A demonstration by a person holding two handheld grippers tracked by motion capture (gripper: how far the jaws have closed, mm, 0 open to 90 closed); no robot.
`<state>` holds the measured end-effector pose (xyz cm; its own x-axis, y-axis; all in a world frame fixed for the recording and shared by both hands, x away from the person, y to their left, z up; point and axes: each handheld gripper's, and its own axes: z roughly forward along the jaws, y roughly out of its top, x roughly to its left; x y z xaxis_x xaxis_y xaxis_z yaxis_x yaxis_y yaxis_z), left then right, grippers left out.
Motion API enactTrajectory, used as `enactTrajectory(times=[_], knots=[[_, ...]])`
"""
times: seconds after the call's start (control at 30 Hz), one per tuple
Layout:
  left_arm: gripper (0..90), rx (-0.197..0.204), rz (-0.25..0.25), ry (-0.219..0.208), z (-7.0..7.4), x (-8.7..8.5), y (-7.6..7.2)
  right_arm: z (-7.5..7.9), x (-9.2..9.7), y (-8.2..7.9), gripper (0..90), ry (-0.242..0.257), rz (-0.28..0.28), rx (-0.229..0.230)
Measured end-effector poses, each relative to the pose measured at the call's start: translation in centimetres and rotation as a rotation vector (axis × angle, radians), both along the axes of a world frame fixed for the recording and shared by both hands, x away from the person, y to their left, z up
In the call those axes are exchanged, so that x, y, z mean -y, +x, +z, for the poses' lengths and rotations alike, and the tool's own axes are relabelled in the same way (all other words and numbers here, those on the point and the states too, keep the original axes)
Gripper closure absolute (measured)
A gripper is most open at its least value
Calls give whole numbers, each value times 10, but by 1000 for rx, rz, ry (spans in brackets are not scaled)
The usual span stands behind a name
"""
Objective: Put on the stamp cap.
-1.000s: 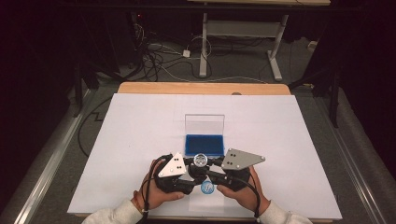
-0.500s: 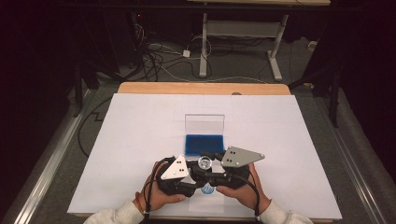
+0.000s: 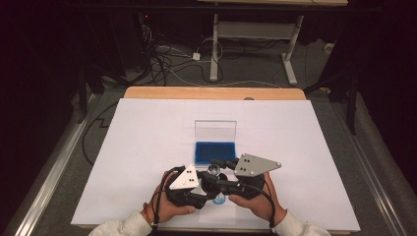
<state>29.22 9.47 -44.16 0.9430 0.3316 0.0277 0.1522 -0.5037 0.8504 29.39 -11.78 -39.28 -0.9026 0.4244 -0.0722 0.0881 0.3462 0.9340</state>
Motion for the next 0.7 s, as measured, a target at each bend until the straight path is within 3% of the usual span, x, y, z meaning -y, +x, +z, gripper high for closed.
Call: enactTrajectory(times=[0.2,0.27,0.43,0.47,0.53,0.6,0.7], knots=[[364,-30,-18,-27,-3,0,1,2,-1,-2,565,8,25,3],[364,-44,-21,-44,-4,1,1,2,-2,-3,565,28,6,18],[364,-108,-14,-159,-2,-7,5,-3,-3,-7,565,86,-2,69],[364,-127,-16,-193,-2,-9,6,-4,-1,-7,565,117,-2,72],[364,-122,-12,-211,1,-10,5,-3,4,-6,565,172,-2,65],[364,-120,-13,-229,1,-12,4,-2,7,-7,566,194,1,65],[364,-98,10,-217,4,-14,4,0,9,-8,566,194,0,70]])
